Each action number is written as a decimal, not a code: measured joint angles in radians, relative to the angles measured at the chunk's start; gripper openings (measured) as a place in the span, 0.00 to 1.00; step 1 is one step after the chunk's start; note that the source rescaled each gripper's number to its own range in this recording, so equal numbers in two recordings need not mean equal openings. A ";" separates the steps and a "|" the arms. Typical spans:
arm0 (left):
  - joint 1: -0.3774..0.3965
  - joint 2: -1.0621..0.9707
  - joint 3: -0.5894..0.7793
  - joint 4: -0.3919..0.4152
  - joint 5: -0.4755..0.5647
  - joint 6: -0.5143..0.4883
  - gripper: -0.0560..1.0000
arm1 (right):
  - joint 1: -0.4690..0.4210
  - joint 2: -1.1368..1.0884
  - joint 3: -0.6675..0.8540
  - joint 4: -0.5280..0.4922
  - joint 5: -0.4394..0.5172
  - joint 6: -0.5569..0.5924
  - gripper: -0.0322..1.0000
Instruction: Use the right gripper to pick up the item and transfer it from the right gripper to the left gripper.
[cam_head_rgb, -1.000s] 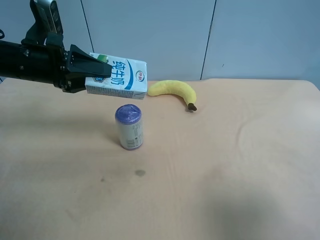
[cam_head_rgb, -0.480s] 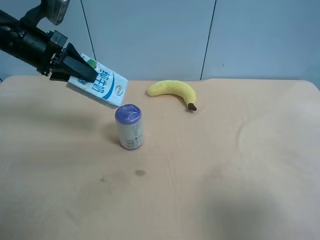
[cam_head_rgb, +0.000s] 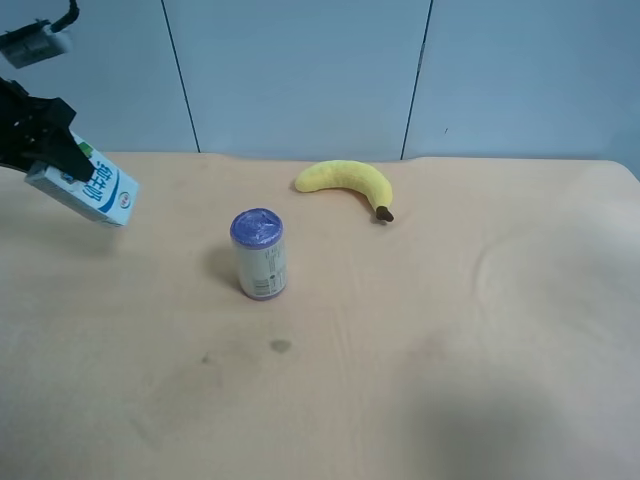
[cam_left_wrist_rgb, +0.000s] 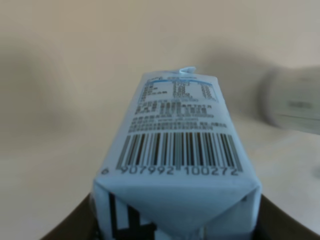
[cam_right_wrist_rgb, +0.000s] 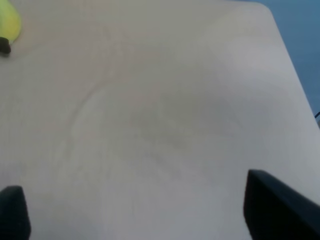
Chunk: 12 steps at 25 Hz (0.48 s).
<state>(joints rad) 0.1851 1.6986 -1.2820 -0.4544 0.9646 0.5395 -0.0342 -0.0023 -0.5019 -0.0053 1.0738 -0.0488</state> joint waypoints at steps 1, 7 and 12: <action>0.016 0.000 -0.001 0.020 -0.009 -0.002 0.05 | 0.003 0.000 0.000 0.000 0.000 0.000 0.72; 0.030 0.000 -0.006 0.174 -0.045 -0.035 0.05 | 0.012 0.000 0.000 0.000 0.000 0.000 0.72; 0.029 0.003 -0.006 0.347 -0.027 -0.118 0.05 | 0.012 0.000 0.000 0.000 0.000 0.000 0.72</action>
<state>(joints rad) 0.2137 1.7020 -1.2876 -0.1072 0.9378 0.4220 -0.0218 -0.0023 -0.5019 -0.0053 1.0738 -0.0488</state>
